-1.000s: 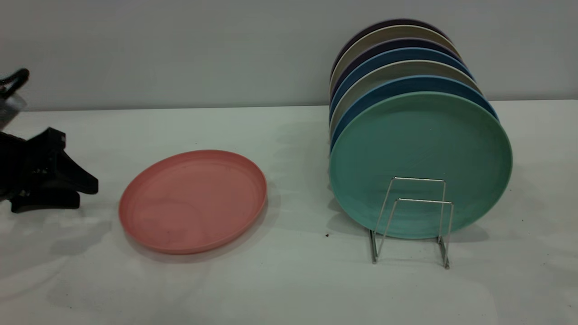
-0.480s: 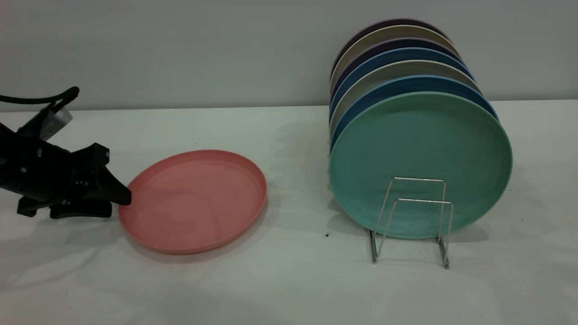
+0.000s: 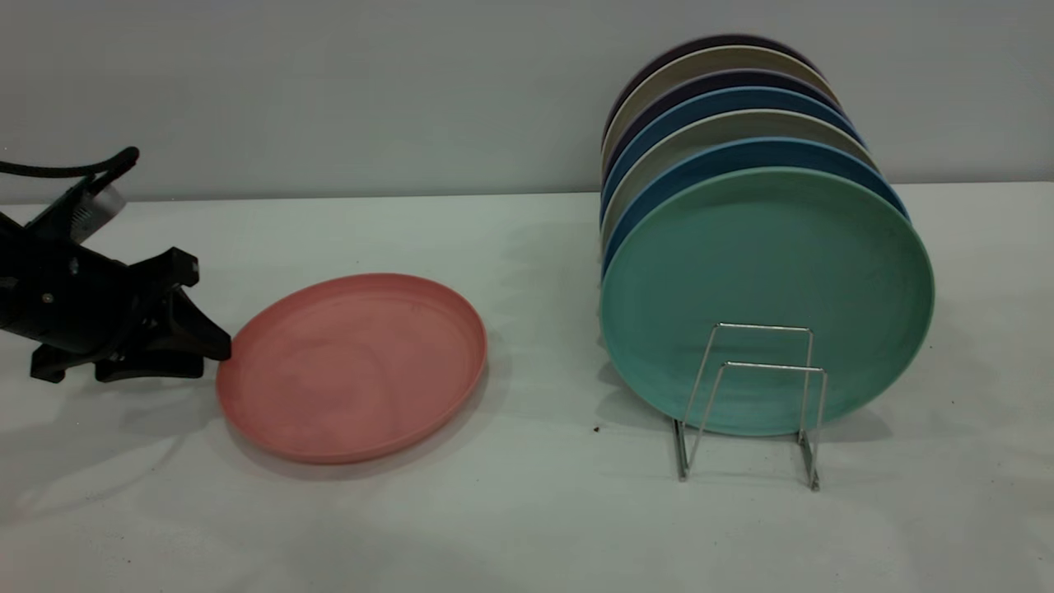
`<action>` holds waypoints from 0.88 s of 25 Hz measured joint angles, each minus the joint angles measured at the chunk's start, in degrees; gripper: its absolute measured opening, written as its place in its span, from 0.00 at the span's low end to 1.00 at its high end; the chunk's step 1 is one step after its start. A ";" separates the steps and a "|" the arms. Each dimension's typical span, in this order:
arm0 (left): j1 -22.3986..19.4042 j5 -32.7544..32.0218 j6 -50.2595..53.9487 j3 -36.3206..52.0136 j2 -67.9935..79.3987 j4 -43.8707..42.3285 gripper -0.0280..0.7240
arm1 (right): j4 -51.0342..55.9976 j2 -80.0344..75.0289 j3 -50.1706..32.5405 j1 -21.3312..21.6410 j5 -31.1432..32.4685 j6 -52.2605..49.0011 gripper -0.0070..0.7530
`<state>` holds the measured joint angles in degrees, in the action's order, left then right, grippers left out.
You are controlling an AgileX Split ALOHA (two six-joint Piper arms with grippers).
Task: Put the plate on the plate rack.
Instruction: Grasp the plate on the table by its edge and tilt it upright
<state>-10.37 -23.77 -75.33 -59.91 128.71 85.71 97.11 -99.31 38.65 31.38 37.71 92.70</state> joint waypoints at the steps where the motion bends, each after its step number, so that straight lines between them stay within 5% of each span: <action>1: 0.00 -0.13 0.00 0.00 0.28 0.00 0.42 | 0.05 0.00 0.00 0.00 0.00 0.00 0.33; 13: 0.00 -1.28 -0.06 -1.09 3.96 0.54 0.38 | 0.12 0.00 0.00 0.00 0.00 0.32 0.33; 22: 0.91 -0.86 -3.36 -1.09 3.96 3.54 0.09 | 0.25 0.00 0.00 0.00 0.00 0.84 0.33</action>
<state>-9.46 -24.63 -78.69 -61.00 132.67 89.24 97.35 -99.31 38.65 31.38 37.71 93.54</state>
